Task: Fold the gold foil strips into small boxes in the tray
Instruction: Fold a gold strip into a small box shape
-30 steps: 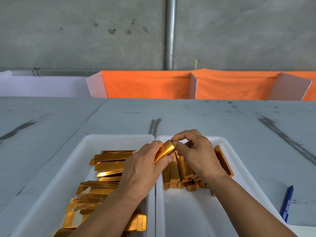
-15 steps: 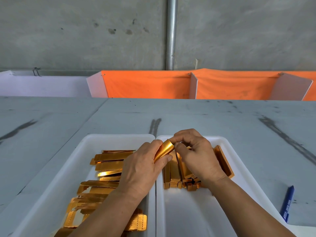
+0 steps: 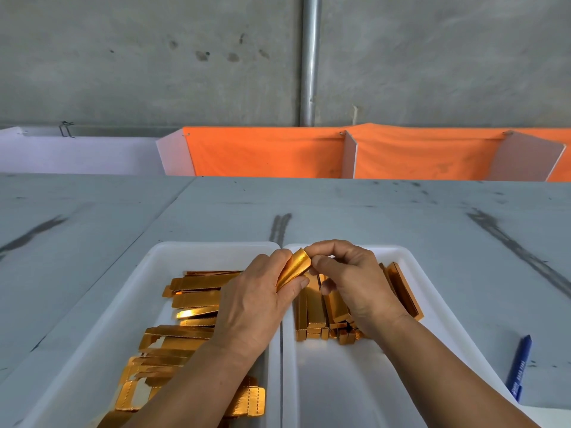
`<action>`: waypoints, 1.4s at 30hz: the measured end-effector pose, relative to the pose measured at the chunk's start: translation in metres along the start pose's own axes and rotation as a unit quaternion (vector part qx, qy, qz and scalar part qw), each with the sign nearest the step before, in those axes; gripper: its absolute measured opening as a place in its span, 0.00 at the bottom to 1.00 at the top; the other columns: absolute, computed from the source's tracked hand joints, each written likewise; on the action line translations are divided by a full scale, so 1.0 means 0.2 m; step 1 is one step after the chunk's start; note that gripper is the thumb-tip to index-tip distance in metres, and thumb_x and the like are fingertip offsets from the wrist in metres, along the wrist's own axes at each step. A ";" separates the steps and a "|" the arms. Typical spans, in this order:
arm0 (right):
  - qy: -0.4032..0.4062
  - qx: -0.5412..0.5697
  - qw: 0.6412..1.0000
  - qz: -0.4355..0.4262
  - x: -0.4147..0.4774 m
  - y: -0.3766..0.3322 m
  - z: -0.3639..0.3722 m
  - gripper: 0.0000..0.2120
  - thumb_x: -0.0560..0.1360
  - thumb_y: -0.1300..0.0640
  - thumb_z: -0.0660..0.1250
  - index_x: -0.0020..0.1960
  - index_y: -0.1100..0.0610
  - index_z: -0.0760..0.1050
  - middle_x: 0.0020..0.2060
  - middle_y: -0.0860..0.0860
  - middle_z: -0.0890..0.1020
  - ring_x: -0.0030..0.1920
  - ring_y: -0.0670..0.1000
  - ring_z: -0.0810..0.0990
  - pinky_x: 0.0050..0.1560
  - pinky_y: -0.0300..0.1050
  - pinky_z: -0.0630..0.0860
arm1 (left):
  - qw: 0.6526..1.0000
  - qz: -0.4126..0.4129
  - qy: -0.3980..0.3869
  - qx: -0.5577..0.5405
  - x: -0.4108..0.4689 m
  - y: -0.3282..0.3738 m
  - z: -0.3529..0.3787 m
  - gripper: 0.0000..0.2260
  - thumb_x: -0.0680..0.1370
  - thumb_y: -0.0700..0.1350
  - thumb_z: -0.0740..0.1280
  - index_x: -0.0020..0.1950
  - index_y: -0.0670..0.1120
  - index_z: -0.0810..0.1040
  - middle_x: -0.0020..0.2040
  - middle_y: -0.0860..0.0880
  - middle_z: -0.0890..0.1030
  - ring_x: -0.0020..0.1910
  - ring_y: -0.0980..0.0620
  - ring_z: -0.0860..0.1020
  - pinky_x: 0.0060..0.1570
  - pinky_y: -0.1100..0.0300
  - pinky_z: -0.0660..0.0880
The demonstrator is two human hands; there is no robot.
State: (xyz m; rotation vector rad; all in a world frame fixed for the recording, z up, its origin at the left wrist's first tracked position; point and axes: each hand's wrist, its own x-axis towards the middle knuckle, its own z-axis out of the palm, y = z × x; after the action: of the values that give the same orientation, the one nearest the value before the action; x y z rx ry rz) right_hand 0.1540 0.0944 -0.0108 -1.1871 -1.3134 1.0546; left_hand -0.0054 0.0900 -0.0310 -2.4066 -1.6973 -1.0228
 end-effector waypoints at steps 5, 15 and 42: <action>-0.012 0.010 1.000 0.021 0.00 0.00 0.00 0.08 0.78 0.56 0.69 0.47 0.47 0.86 0.45 0.53 0.84 0.41 0.51 0.82 0.38 0.39 0.76 | 1.000 -0.004 0.002 -0.002 0.00 0.00 -0.01 0.27 0.72 0.66 0.54 0.66 0.55 0.68 0.47 0.59 0.69 0.42 0.58 0.72 0.39 0.72 0.66; -0.007 0.069 0.997 0.043 0.01 -0.02 -0.02 0.06 0.81 0.55 0.65 0.51 0.50 0.81 0.39 0.56 0.84 0.35 0.53 0.79 0.35 0.42 0.76 | 0.998 -0.011 -0.007 -0.062 0.00 0.01 -0.01 0.27 0.72 0.68 0.53 0.64 0.55 0.68 0.47 0.59 0.71 0.43 0.57 0.74 0.37 0.74 0.65; -0.004 0.060 0.997 0.048 0.02 -0.04 -0.03 0.01 0.77 0.65 0.69 0.47 0.62 0.79 0.27 0.53 0.75 0.23 0.46 0.72 0.24 0.37 0.71 | 0.997 0.026 -0.040 -0.063 -0.01 0.02 0.00 0.27 0.71 0.69 0.52 0.62 0.55 0.69 0.47 0.58 0.73 0.43 0.59 0.73 0.38 0.73 0.66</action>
State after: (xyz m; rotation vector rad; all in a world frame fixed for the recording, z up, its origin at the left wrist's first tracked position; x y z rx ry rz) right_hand 0.1601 0.0966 -0.0011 -1.1661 -1.1922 1.1925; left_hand -0.0020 0.0858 -0.0304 -2.5873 -1.6314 -1.0716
